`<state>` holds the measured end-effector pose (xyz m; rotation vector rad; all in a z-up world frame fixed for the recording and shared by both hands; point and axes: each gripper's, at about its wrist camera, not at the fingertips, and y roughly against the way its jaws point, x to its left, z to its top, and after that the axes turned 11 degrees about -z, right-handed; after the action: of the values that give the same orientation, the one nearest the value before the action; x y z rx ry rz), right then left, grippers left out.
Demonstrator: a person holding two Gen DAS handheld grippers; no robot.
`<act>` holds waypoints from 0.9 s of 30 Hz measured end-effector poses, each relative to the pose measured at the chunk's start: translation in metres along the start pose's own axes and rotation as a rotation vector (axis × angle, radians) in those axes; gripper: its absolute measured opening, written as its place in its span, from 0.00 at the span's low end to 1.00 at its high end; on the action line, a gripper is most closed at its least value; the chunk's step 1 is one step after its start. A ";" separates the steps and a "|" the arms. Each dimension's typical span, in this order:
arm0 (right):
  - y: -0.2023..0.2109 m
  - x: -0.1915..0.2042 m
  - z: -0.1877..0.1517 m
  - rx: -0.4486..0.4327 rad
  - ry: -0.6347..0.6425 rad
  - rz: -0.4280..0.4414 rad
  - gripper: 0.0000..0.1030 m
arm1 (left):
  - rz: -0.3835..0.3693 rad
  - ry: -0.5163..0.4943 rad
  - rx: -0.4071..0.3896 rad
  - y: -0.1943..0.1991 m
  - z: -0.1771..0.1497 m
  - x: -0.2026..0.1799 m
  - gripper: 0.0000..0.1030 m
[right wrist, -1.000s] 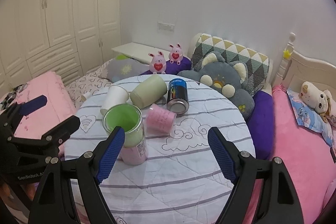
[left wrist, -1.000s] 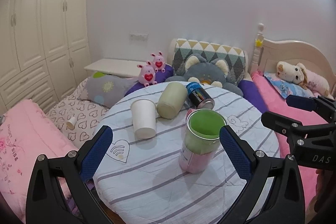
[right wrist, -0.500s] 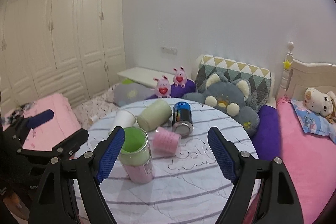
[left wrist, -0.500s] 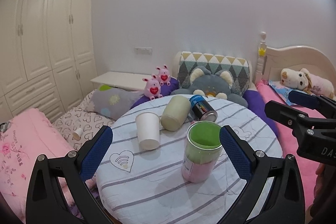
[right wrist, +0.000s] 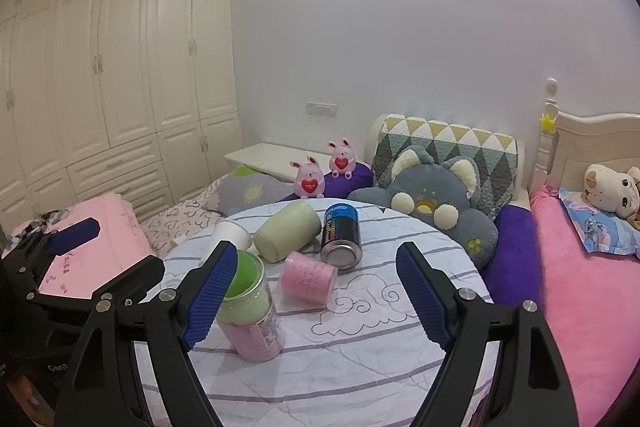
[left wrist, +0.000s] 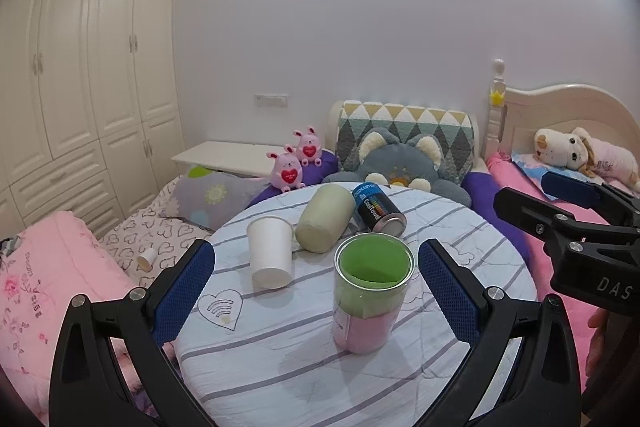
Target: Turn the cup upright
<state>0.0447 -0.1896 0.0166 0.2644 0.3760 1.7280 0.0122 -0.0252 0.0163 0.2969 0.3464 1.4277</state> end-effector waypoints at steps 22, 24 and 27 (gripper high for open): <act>-0.009 -0.004 -0.006 0.029 0.043 -0.035 0.81 | 0.030 -0.006 -0.011 -0.004 0.000 -0.005 1.00; -0.009 -0.004 -0.005 0.028 0.042 -0.035 0.81 | 0.037 -0.009 -0.012 -0.005 0.000 -0.004 1.00; -0.008 -0.005 -0.006 0.027 0.042 -0.034 0.81 | 0.048 -0.012 -0.011 -0.006 0.001 -0.002 1.00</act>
<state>0.0508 -0.1939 0.0081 0.2404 0.4328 1.6976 0.0179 -0.0283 0.0145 0.3066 0.3239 1.4742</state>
